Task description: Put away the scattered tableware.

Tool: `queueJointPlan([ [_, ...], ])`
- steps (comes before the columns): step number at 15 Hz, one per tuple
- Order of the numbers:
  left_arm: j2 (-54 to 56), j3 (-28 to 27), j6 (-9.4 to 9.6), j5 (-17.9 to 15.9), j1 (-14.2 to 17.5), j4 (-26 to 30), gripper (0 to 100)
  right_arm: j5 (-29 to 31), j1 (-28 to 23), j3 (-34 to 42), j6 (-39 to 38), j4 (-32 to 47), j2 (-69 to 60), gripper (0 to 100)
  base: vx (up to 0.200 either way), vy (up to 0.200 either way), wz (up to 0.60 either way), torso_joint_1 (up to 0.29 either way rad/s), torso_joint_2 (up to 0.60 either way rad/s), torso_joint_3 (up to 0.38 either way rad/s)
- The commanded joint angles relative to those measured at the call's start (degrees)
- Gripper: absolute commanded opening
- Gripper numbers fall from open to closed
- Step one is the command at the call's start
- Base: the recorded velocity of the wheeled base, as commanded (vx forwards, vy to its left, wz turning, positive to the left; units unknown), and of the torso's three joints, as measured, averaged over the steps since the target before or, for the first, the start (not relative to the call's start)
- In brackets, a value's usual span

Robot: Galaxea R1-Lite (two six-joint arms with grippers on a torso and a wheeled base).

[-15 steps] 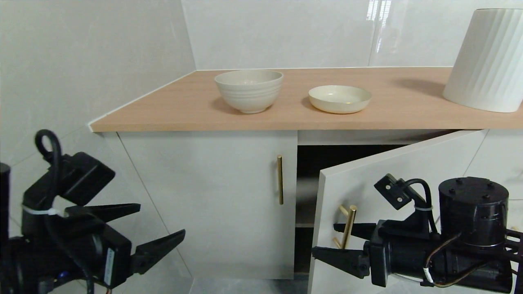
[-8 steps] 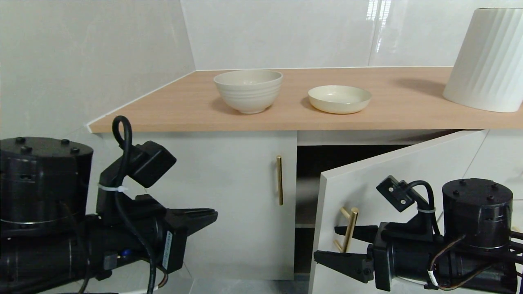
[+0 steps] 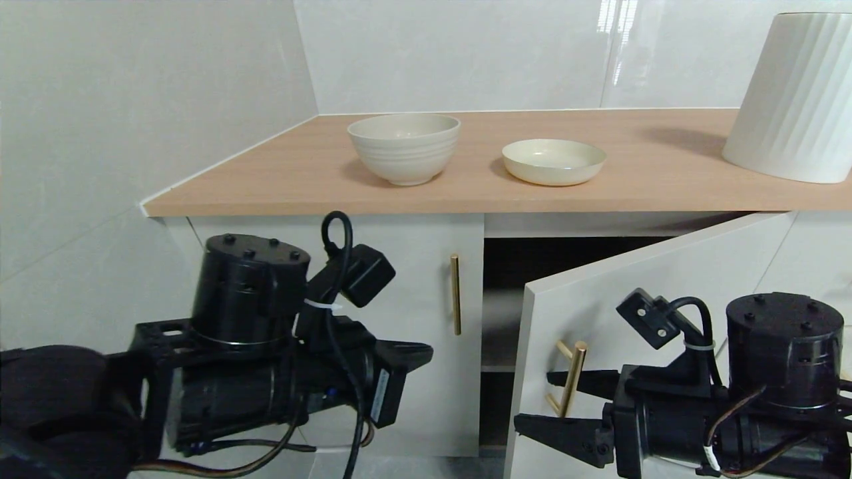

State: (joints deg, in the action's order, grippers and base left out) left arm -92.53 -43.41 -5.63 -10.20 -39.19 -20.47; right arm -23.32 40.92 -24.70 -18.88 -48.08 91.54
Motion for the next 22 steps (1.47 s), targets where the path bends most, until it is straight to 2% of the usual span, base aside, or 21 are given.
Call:
queueJointPlan([
  [1, -8.28, -3.26, -1.84, -0.26, -0.53, -3.70, 0, 0.03, -0.05, 0.18, 0.60, -0.17, 0.04, 100, 0.000, 0.000, 0.00, 0.000, 0.00, 0.000],
  [3, -11.54, -4.75, -3.33, -0.17, -1.68, -6.51, 0, 0.03, 0.03, 0.35, 0.78, -0.17, -0.31, 100, 0.000, 0.000, 0.00, 0.000, 0.00, 0.000],
  [5, -13.29, -6.60, -3.33, -0.26, -2.03, -8.89, 0, 0.03, 0.03, 0.35, 0.69, -0.17, -0.75, 100, 0.000, 0.000, 0.00, 0.000, 0.00, 0.000],
  [11, -17.42, -13.37, -3.51, -0.43, -5.63, -8.98, 0, 0.03, -0.14, 0.18, 0.69, -0.26, -1.01, 100, 0.000, 0.000, 0.00, 0.000, 0.00, 0.000],
  [15, -17.51, -13.45, -4.48, -1.49, -6.60, -9.15, 0, 0.12, -0.23, 0.18, 0.69, -0.26, -0.92, 100, 0.000, 0.000, 0.00, 0.000, 0.00, 0.000],
  [17, -17.60, -13.37, -5.79, -2.45, -6.77, -11.17, 0, 0.12, -0.32, 0.09, 0.69, -0.26, -1.19, 100, 0.000, 0.000, 0.00, 0.000, 0.00, 0.000],
  [18, -18.30, -13.28, -7.64, -2.63, -7.65, -13.72, 0, 0.21, -0.32, 0.09, 0.69, -0.26, -1.89, 100, 0.000, 0.000, 0.00, 0.000, 0.00, 0.000],
  [22, -19.71, -13.45, -7.73, -3.24, -8.09, -15.74, 0, 0.12, -2.08, -0.09, 0.69, -0.26, -1.89, 100, 0.000, 0.000, 0.00, 0.000, 0.00, 0.000],
])
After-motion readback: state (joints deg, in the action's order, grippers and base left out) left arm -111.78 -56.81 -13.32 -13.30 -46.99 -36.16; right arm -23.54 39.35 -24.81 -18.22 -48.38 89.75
